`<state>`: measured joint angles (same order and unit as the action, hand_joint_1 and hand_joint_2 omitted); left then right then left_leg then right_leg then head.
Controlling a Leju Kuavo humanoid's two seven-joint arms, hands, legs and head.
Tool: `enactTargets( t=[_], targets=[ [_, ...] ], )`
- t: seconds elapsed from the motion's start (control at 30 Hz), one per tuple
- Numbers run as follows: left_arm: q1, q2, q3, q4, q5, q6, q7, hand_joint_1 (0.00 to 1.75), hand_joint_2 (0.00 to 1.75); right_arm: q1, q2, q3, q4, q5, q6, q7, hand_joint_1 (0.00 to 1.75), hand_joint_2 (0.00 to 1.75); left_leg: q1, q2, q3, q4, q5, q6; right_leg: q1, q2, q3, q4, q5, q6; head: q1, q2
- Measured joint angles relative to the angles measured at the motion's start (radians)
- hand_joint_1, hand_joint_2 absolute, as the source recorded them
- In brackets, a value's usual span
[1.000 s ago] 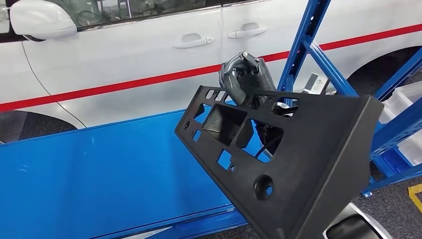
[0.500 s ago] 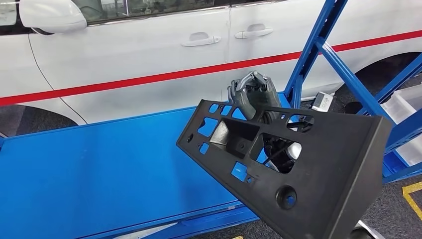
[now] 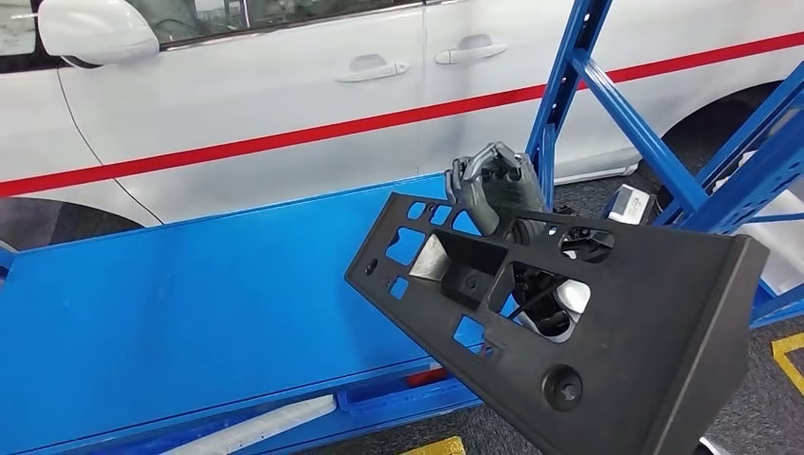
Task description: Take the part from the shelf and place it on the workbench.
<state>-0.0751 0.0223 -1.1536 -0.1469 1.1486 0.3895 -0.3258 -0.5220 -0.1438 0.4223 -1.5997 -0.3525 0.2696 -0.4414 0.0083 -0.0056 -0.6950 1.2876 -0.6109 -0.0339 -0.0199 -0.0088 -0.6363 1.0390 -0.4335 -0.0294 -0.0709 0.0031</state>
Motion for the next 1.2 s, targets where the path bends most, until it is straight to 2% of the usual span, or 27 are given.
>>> enactTargets(
  t=[0.03, 0.07, 0.17, 0.23, 0.3, 0.33, 0.37, 0.4, 0.47, 0.5, 0.53, 0.57, 0.6, 0.63, 0.7, 0.73, 0.77, 0.83, 0.87, 0.93, 1.0, 1.03, 1.07, 1.1, 1.13, 1.17, 1.2],
  targets=[
    [0.0, 0.0, 0.0, 0.0, 0.0, 0.0, 0.0, 0.0, 1.75, 0.001, 0.0, 0.0, 0.0, 0.0, 0.0, 0.0, 1.66, 1.75, 0.001, 0.0, 0.01, 0.014, -0.009, -0.002, 0.0, -0.001, -0.011, 0.0, 0.009, 0.001, 0.0, 0.0],
    [0.0, 0.0, 0.0, 0.0, 0.0, 0.0, 0.0, 0.0, 1.75, 0.001, 0.0, 0.0, -0.001, 0.0, 0.0, 0.0, 1.66, 1.75, 0.002, 0.0, 0.041, -0.014, 0.001, -0.002, 0.0, -0.001, -0.022, 0.001, 0.018, 0.003, 0.0, 0.0],
    [-0.003, 0.001, 0.0, 0.0, 0.001, 0.0, 0.0, 0.0, 1.75, 0.001, 0.0, 0.0, -0.007, 0.0, 0.001, -0.001, 1.66, 1.75, 0.0, 0.0, 0.191, -0.23, 0.058, 0.007, -0.001, -0.001, -0.043, 0.001, 0.043, 0.014, 0.0, 0.0],
    [-0.005, 0.001, 0.0, 0.0, 0.002, 0.0, -0.001, 0.0, 1.75, 0.001, 0.001, -0.001, -0.011, 0.0, 0.001, -0.001, 1.66, 1.75, -0.006, -0.001, 0.224, -0.291, 0.071, 0.02, -0.001, -0.002, -0.046, -0.002, 0.058, 0.027, 0.0, 0.0],
    [-0.004, 0.001, 0.0, 0.0, 0.002, 0.0, -0.001, 0.0, 1.75, 0.001, 0.002, -0.001, -0.012, 0.0, 0.002, -0.001, 1.66, 1.75, -0.008, -0.001, 0.214, -0.288, 0.087, 0.034, -0.002, -0.002, -0.048, -0.007, 0.072, 0.04, 0.0, 0.0],
    [-0.004, 0.001, 0.0, 0.0, 0.003, 0.0, -0.001, 0.0, 1.75, 0.001, 0.002, -0.002, -0.012, 0.0, 0.002, -0.002, 1.66, 1.75, -0.007, 0.001, 0.207, -0.29, 0.099, 0.041, -0.003, 0.0, -0.053, -0.004, 0.067, 0.045, 0.0, 0.0],
    [-0.004, 0.0, 0.0, 0.0, 0.004, 0.0, -0.001, 0.0, 1.75, 0.001, 0.002, -0.002, -0.012, -0.001, 0.003, -0.002, 1.66, 1.75, -0.005, 0.003, 0.198, -0.293, 0.113, 0.05, -0.003, 0.002, -0.061, 0.01, 0.042, 0.048, 0.0, 0.0],
    [-0.004, 0.0, 0.0, 0.0, 0.005, 0.0, -0.001, 0.0, 1.75, 0.002, 0.002, -0.004, -0.012, -0.002, 0.005, -0.003, 1.66, 1.75, -0.003, 0.006, 0.186, -0.295, 0.127, 0.056, -0.003, 0.004, -0.074, 0.045, -0.002, 0.051, 0.0, 0.0],
    [-0.004, 0.001, 0.0, 0.0, 0.006, -0.001, 0.002, 0.0, 1.75, 0.006, 0.001, -0.005, -0.013, -0.007, 0.01, -0.006, 1.66, 1.75, -0.005, 0.009, 0.157, -0.294, 0.15, 0.064, -0.003, 0.005, -0.102, 0.164, -0.108, 0.054, 0.0, 0.0],
    [-0.004, 0.001, 0.0, 0.0, 0.008, -0.001, 0.006, 0.0, 1.75, 0.01, 0.001, -0.006, -0.013, -0.01, 0.014, -0.008, 1.66, 1.75, -0.006, 0.01, 0.142, -0.292, 0.16, 0.065, -0.003, 0.005, -0.11, 0.226, -0.136, 0.057, 0.0, 0.0],
    [-0.004, 0.002, 0.0, 0.0, 0.01, -0.001, 0.009, 0.0, 1.75, 0.015, 0.001, -0.006, -0.014, -0.012, 0.016, -0.008, 1.66, 1.75, -0.007, 0.011, 0.126, -0.288, 0.17, 0.064, -0.003, 0.005, -0.108, 0.267, -0.139, 0.059, 0.0, 0.0],
    [-0.004, 0.002, 0.0, 0.0, 0.011, -0.001, 0.013, 0.0, 1.75, 0.02, 0.0, -0.006, -0.016, -0.015, 0.018, -0.009, 1.66, 1.75, -0.007, 0.011, 0.11, -0.284, 0.178, 0.062, -0.004, 0.005, -0.093, 0.278, -0.123, 0.06, 0.0, 0.0],
    [-0.004, 0.002, 0.0, 0.0, 0.013, -0.001, 0.016, 0.0, 1.75, 0.025, 0.0, -0.007, -0.02, -0.017, 0.018, -0.009, 1.66, 1.75, -0.007, 0.011, 0.095, -0.278, 0.185, 0.06, -0.004, 0.005, -0.06, 0.254, -0.097, 0.06, 0.0, 0.0],
    [-0.004, 0.002, 0.0, 0.0, 0.014, 0.0, 0.018, 0.0, 1.75, 0.03, 0.0, -0.008, -0.026, -0.019, 0.017, -0.01, 1.66, 1.75, -0.007, 0.01, 0.081, -0.269, 0.19, 0.057, -0.005, 0.005, -0.012, 0.198, -0.078, 0.058, 0.0, 0.0],
    [-0.003, 0.002, 0.0, 0.0, 0.015, 0.001, 0.019, 0.0, 1.75, 0.042, 0.0, -0.012, -0.042, -0.02, 0.014, -0.014, 1.66, 1.75, -0.009, 0.009, 0.059, -0.253, 0.199, 0.047, -0.002, 0.006, 0.084, 0.066, -0.082, 0.052, 0.0, 0.0],
    [-0.003, 0.002, 0.0, 0.0, 0.015, 0.001, 0.019, 0.0, 1.75, 0.05, 0.0, -0.014, -0.049, -0.02, 0.013, -0.017, 1.66, 1.75, -0.009, 0.008, 0.053, -0.249, 0.204, 0.041, 0.001, 0.006, 0.11, 0.022, -0.093, 0.047, 0.0, 0.0],
    [-0.002, 0.002, 0.0, 0.0, 0.016, 0.002, 0.019, 0.0, 1.75, 0.059, 0.0, -0.016, -0.054, -0.018, 0.012, -0.02, 1.66, 1.75, -0.01, 0.008, 0.049, -0.248, 0.211, 0.035, 0.005, 0.007, 0.118, 0.002, -0.1, 0.042, -0.001, 0.0],
    [0.002, 0.003, 0.0, 0.002, 0.016, 0.003, 0.019, 0.0, 1.75, 0.076, -0.001, -0.018, -0.06, -0.015, 0.012, -0.023, 1.66, 1.75, -0.007, 0.006, 0.041, -0.249, 0.218, 0.023, 0.004, 0.005, 0.105, -0.004, -0.085, 0.026, -0.001, 0.0],
    [0.004, 0.004, 0.0, 0.003, 0.016, 0.004, 0.019, 0.0, 1.75, 0.083, -0.002, -0.018, -0.062, -0.014, 0.012, -0.024, 1.66, 1.75, -0.006, 0.005, 0.033, -0.238, 0.201, 0.017, 0.003, 0.004, 0.095, -0.005, -0.074, 0.017, -0.001, 0.0],
    [0.006, 0.004, 0.0, 0.004, 0.016, 0.004, 0.019, 0.0, 1.75, 0.09, -0.002, -0.019, -0.066, -0.013, 0.012, -0.025, 1.66, 1.75, -0.001, 0.005, 0.009, -0.168, 0.115, 0.007, 0.0, 0.001, 0.07, -0.007, -0.051, 0.003, -0.001, 0.0],
    [0.006, 0.004, 0.0, 0.004, 0.016, 0.005, 0.019, 0.0, 1.75, 0.096, -0.002, -0.019, -0.07, -0.013, 0.012, -0.025, 1.66, 1.75, 0.001, 0.005, -0.014, -0.044, 0.027, 0.0, 0.002, 0.001, 0.042, -0.007, -0.029, 0.0, -0.001, 0.0],
    [0.006, 0.004, 0.0, 0.004, 0.016, 0.005, 0.019, 0.0, 1.75, 0.099, -0.002, -0.019, -0.071, -0.013, 0.012, -0.025, 1.66, 1.75, 0.002, 0.005, -0.017, 0.008, 0.013, -0.002, 0.003, 0.0, 0.028, -0.006, -0.018, 0.0, -0.001, 0.0],
    [0.005, 0.004, 0.0, 0.004, 0.016, 0.005, 0.019, 0.0, 1.75, 0.103, -0.002, -0.019, -0.071, -0.013, 0.012, -0.025, 1.66, 1.75, 0.002, 0.006, -0.008, 0.034, 0.025, -0.003, 0.004, 0.0, 0.013, -0.006, -0.007, 0.001, -0.001, 0.0],
    [0.005, 0.005, 0.0, 0.004, 0.016, 0.005, 0.019, 0.0, 1.75, 0.106, -0.002, -0.019, -0.071, -0.013, 0.012, -0.025, 1.66, 1.75, 0.002, 0.005, 0.017, 0.027, 0.054, -0.002, 0.004, -0.001, -0.001, -0.005, 0.005, 0.003, -0.001, 0.0],
    [0.005, 0.005, 0.0, 0.004, 0.016, 0.005, 0.019, 0.0, 1.75, 0.108, -0.002, -0.019, -0.072, -0.013, 0.012, -0.025, 1.66, 1.75, 0.002, 0.005, 0.059, -0.017, 0.084, 0.002, 0.005, -0.001, -0.013, -0.005, 0.016, 0.005, -0.001, 0.0],
    [0.004, 0.005, 0.0, 0.004, 0.016, 0.005, 0.019, 0.0, 1.75, 0.109, -0.002, -0.02, -0.074, -0.013, 0.012, -0.025, 1.66, 1.75, 0.001, 0.005, 0.116, -0.087, 0.099, 0.007, 0.005, -0.001, -0.024, -0.004, 0.026, 0.008, -0.001, 0.0],
    [0.002, 0.006, 0.0, 0.004, 0.017, 0.006, 0.019, 0.0, 1.75, 0.109, -0.002, -0.021, -0.076, -0.012, 0.011, -0.025, 1.66, 1.75, -0.001, 0.005, 0.176, -0.171, 0.095, 0.013, 0.006, -0.001, -0.031, -0.004, 0.036, 0.012, -0.001, 0.0]
  ],
)
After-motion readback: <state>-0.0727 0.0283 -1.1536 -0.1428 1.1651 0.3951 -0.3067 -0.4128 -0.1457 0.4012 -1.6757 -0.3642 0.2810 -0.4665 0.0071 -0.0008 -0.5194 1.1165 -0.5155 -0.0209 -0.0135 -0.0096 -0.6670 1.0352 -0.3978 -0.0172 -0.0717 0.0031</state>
